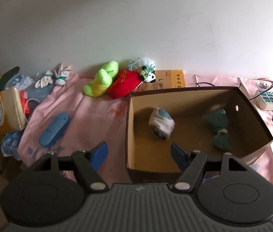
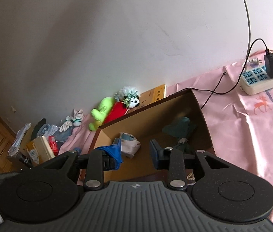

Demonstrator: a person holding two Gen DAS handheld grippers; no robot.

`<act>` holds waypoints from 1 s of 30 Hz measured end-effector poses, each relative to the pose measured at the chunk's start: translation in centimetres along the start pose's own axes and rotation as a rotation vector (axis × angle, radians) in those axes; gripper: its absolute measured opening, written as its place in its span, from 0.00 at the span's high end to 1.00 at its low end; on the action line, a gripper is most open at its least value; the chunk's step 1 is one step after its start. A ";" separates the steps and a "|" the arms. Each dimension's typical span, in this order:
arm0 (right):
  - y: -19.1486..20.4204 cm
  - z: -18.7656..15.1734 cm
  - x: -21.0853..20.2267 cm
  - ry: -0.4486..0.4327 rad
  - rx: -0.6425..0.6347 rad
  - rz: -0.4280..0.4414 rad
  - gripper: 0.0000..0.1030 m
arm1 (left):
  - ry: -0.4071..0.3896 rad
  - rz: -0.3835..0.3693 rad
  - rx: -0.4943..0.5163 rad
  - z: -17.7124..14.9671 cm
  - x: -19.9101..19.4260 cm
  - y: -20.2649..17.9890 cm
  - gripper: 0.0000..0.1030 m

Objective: Organize soft objects
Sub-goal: 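Move both open grippers back to the pile beside the box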

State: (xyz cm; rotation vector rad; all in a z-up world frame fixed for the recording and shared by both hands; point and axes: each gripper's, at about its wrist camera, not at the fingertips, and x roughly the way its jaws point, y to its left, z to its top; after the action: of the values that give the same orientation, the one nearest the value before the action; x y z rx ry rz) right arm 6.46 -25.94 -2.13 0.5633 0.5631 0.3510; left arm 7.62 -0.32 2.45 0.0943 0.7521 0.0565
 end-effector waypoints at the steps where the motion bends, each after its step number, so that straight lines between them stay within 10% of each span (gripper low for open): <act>1: -0.1 -0.2 -0.4 -0.003 -0.003 0.007 0.85 | -0.001 0.007 -0.004 -0.2 -0.3 -0.1 0.29; 30: -2.0 -8.3 -6.0 0.232 -0.108 0.266 0.84 | 0.115 0.068 -0.088 -9.9 -5.3 -0.1 0.27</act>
State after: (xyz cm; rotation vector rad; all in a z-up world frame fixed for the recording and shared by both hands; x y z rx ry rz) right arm -2.84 -26.91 -6.72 0.4968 0.6892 0.7016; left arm -3.01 -0.17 -1.16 0.0326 0.8604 0.1610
